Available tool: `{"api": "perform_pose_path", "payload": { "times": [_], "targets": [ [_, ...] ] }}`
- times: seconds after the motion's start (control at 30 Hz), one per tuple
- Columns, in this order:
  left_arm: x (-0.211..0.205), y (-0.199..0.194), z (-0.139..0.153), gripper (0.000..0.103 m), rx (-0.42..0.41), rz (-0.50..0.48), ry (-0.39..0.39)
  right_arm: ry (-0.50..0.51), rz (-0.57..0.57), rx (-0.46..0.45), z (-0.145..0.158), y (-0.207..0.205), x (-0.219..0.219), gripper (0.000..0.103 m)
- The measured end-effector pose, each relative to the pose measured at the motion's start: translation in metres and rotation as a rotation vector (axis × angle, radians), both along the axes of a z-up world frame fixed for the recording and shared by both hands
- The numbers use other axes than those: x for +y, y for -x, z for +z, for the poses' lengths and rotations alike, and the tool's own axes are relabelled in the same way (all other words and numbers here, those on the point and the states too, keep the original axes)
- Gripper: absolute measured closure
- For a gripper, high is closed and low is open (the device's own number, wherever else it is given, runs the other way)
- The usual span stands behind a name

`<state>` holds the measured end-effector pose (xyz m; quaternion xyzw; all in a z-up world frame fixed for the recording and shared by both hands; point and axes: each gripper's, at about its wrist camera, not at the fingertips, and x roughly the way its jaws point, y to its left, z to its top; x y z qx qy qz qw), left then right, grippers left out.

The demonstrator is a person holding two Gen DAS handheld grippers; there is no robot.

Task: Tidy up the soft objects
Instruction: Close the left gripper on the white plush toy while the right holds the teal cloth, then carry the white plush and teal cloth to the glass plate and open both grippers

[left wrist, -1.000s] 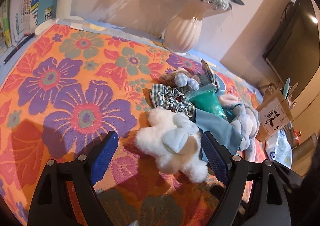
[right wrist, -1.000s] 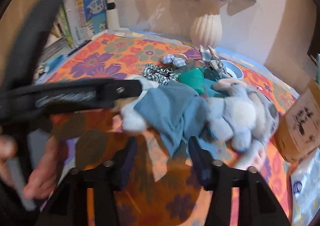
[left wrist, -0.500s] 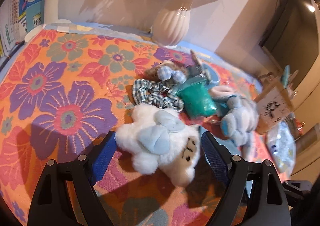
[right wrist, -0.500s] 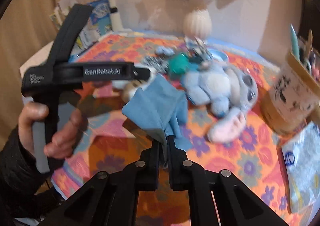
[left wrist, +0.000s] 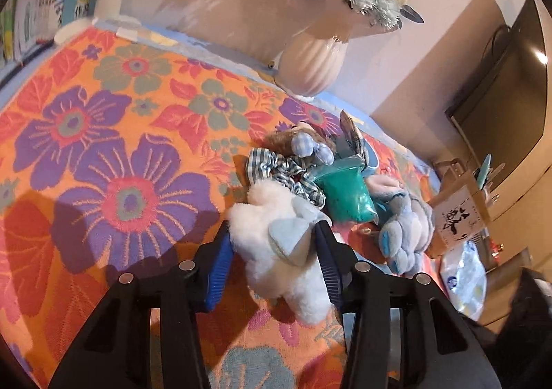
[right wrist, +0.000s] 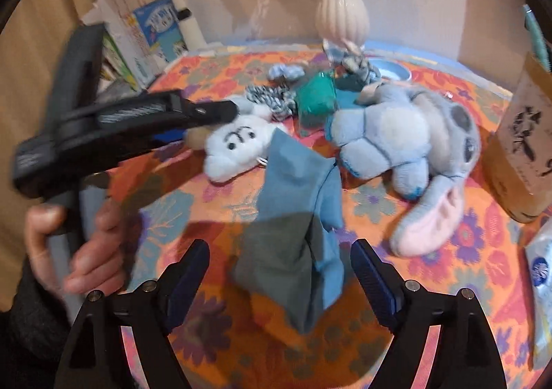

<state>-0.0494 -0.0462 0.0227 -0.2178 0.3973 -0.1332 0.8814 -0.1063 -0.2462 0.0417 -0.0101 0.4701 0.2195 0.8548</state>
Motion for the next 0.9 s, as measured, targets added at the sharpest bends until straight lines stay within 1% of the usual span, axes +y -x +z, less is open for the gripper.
{"api": "perform_pose_path", "payload": {
  "times": [0.03, 0.07, 0.1, 0.13, 0.17, 0.2, 0.27, 0.33, 0.37, 0.4, 0.43, 0.47, 0.5, 0.53, 0.57, 0.67, 0.7, 0.77, 0.9],
  "targets": [
    [0.002, -0.001, -0.002, 0.054, 0.008, -0.005, 0.018, 0.013, -0.010, 0.001, -0.004, -0.003, 0.003, 0.027],
    [0.003, 0.000, -0.002, 0.050, 0.009, -0.008, 0.024, 0.026, -0.018, -0.004, -0.005, -0.005, 0.004, 0.037],
    [0.004, 0.000, -0.002, 0.037, 0.010, -0.013, 0.034, 0.051, -0.025, -0.029, -0.005, -0.004, 0.004, 0.051],
    [0.004, 0.000, -0.002, 0.023, 0.018, -0.010, 0.039, 0.061, -0.019, -0.040, -0.004, -0.002, 0.004, 0.059],
    [0.005, 0.000, -0.003, 0.019, 0.026, -0.005, 0.042, 0.061, -0.016, -0.041, -0.004, -0.002, 0.003, 0.073],
    [0.006, -0.002, -0.004, 0.016, 0.035, -0.003, 0.054, 0.056, -0.022, -0.043, -0.004, -0.002, -0.001, 0.082],
    [0.007, -0.003, -0.003, 0.016, 0.032, 0.003, 0.069, 0.031, -0.038, -0.037, -0.003, -0.001, -0.008, 0.088],
    [0.002, -0.007, -0.003, 0.018, 0.045, 0.019, 0.044, 0.010, -0.052, -0.042, 0.000, 0.003, -0.015, 0.089],
    [-0.004, -0.010, -0.002, 0.020, 0.053, 0.008, 0.029, 0.005, -0.052, -0.050, 0.001, 0.006, -0.018, 0.089],
    [-0.010, -0.011, -0.002, 0.038, 0.056, -0.003, 0.014, 0.003, -0.051, -0.060, 0.004, 0.008, -0.020, 0.089],
    [-0.019, -0.013, -0.002, 0.048, 0.062, -0.002, -0.035, 0.002, -0.052, -0.070, 0.006, 0.009, -0.021, 0.089],
    [-0.025, -0.013, -0.002, 0.056, 0.063, 0.001, -0.079, 0.002, -0.056, -0.080, 0.009, 0.010, -0.022, 0.089],
    [-0.036, -0.014, -0.002, 0.063, 0.064, -0.002, -0.156, -0.003, -0.060, -0.087, 0.012, 0.010, -0.023, 0.089],
    [-0.044, -0.015, -0.002, 0.064, 0.060, -0.020, -0.190, -0.009, -0.063, -0.093, 0.014, 0.010, -0.024, 0.090],
    [-0.050, -0.013, 0.000, 0.064, 0.042, -0.036, -0.200, -0.016, -0.067, -0.101, 0.018, 0.011, -0.025, 0.091],
    [-0.059, -0.002, 0.014, 0.064, -0.035, -0.044, -0.260, -0.048, -0.086, -0.133, 0.033, 0.011, -0.031, 0.091],
    [-0.058, 0.001, 0.019, 0.064, -0.055, -0.043, -0.253, -0.067, -0.096, -0.145, 0.039, 0.010, -0.034, 0.091],
    [-0.051, 0.009, 0.035, 0.064, -0.101, -0.037, -0.199, -0.098, -0.111, -0.169, 0.051, 0.010, -0.040, 0.091],
    [-0.050, 0.018, 0.069, 0.064, -0.180, -0.027, -0.194, -0.134, -0.164, -0.235, 0.079, 0.009, -0.053, 0.091]
  ]
}}
